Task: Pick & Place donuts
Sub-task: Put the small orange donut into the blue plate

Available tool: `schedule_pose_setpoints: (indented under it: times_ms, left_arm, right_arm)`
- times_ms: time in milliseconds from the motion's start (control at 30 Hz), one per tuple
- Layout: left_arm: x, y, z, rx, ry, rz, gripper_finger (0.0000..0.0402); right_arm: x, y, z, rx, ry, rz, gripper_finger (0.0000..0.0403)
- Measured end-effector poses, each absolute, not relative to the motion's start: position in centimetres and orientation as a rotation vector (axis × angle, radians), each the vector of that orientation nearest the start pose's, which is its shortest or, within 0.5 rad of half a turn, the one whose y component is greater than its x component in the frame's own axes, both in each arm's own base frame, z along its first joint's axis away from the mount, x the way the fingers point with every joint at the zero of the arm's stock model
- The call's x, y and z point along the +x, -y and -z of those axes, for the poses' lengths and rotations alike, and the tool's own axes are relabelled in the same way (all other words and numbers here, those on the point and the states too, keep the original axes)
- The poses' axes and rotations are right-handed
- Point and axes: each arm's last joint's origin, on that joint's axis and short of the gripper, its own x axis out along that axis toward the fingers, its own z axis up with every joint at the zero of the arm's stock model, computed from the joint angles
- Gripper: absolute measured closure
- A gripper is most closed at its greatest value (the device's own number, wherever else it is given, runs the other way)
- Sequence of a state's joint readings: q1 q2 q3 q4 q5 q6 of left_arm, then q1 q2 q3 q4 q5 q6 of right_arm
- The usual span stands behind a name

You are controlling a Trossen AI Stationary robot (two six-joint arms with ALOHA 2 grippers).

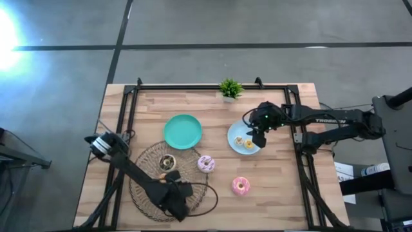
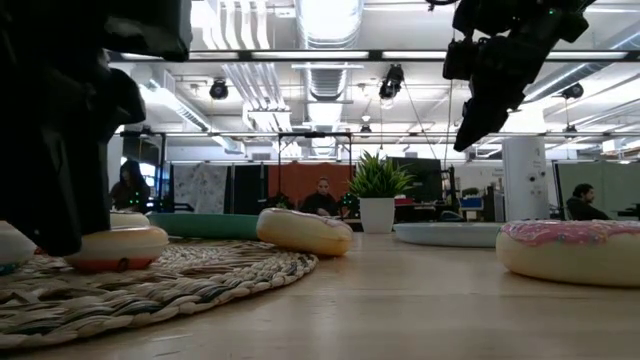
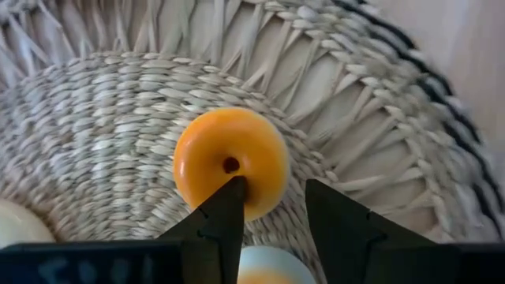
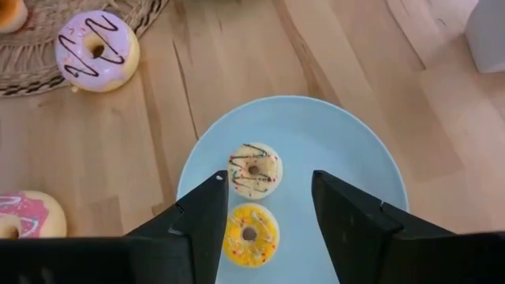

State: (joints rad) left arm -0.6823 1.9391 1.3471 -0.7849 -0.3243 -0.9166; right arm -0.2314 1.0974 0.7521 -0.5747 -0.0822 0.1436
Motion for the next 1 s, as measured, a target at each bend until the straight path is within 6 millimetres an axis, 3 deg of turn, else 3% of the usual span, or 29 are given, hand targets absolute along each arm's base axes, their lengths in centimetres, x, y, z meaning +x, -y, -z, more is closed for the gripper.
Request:
schedule_pose_setpoints:
  times_ms: [433, 767, 1000]
  left_arm:
    - [29.9, 22.6, -18.2, -0.050, -1.176, -0.389, 0.0290]
    - [30.2, 22.6, -16.8, -0.042, -1.128, -0.326, 0.0290]
    - [30.2, 20.7, -15.5, -0.024, -1.163, -0.411, 0.0290]
  right_arm:
    - [20.7, 4.6, -23.2, 0.282, -0.912, 0.206, 0.0229]
    - [20.7, 4.7, -23.2, 0.285, -0.909, 0.216, 0.0229]
    - [20.7, 4.7, -23.2, 0.293, -0.909, 0.220, 0.0229]
